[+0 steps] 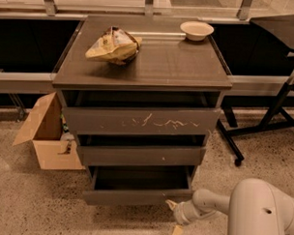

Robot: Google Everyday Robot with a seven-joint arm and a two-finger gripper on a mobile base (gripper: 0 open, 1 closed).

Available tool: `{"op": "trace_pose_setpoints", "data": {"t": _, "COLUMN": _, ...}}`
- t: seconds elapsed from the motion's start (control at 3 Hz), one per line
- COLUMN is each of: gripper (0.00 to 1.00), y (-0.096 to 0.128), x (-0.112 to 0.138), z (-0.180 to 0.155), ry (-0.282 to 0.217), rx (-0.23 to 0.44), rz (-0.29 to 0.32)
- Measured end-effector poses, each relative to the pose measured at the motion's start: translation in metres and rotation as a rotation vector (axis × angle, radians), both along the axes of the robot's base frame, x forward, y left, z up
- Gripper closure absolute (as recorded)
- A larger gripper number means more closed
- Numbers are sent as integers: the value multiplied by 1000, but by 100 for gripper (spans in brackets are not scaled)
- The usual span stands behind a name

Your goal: Close bottom drawer

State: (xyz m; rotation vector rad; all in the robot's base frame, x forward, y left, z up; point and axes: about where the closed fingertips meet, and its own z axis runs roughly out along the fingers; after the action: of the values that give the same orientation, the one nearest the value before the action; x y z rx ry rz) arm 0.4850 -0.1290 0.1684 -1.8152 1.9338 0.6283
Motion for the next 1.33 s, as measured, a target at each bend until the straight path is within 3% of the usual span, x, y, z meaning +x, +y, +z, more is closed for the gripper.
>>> {"op": "trace_pose_setpoints", "data": {"t": 0.33, "gripper": 13, "y": 2, "x": 3, "z": 5, "ry": -19, "rx": 30, "rz": 26}}
{"op": "trace_pose_setpoints", "data": {"t": 1.33, "gripper": 81, "y": -28, "x": 34, "z": 26, "ry": -89, "rx": 62, "rz": 8}}
